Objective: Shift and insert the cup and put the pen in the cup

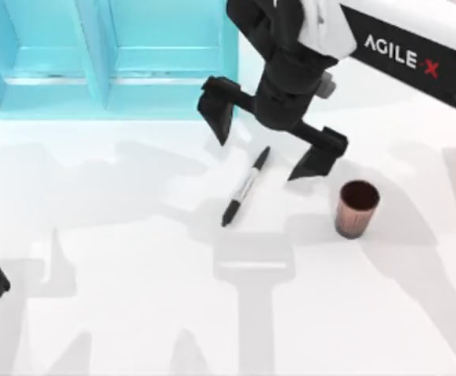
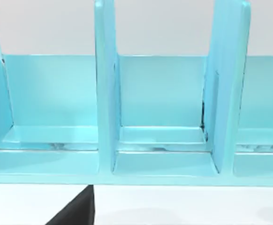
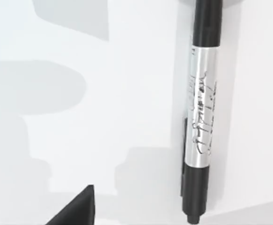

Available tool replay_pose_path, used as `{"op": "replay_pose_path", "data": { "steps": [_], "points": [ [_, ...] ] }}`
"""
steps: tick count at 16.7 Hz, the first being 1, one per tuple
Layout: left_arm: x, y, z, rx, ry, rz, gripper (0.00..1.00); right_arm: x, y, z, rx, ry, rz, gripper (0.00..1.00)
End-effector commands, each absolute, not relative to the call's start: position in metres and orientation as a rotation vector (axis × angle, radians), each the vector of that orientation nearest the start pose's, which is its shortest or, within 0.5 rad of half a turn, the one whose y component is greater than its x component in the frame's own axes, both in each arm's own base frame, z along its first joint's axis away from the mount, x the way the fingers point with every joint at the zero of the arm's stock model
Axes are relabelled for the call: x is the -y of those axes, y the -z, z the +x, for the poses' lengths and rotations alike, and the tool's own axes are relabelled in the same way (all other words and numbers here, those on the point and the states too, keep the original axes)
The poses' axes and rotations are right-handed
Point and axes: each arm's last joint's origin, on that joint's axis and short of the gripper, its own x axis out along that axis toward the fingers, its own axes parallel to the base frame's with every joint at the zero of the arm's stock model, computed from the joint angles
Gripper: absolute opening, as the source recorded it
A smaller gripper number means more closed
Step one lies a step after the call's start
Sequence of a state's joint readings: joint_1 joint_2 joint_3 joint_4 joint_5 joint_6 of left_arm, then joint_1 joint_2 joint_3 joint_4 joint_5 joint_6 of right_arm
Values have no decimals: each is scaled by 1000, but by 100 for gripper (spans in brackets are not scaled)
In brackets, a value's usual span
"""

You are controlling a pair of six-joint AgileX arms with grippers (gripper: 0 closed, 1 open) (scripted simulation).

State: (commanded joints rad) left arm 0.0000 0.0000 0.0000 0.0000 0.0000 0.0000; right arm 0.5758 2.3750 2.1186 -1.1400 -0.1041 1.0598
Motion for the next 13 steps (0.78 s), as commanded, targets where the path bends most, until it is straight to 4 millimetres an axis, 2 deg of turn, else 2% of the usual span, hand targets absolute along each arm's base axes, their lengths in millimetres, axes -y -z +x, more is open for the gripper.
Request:
{"op": "replay_pose_path", "data": {
  "steps": [4,10,13],
  "points": [
    [1,-160,106,0,0,0,100,-271,-181,403,-1494,202,518,100],
    [1,-160,106,0,0,0,100,-286,-123,411,-1481,185,527,100],
    [1,-160,106,0,0,0,100,-291,-87,411,-1493,197,519,100]
  ]
}}
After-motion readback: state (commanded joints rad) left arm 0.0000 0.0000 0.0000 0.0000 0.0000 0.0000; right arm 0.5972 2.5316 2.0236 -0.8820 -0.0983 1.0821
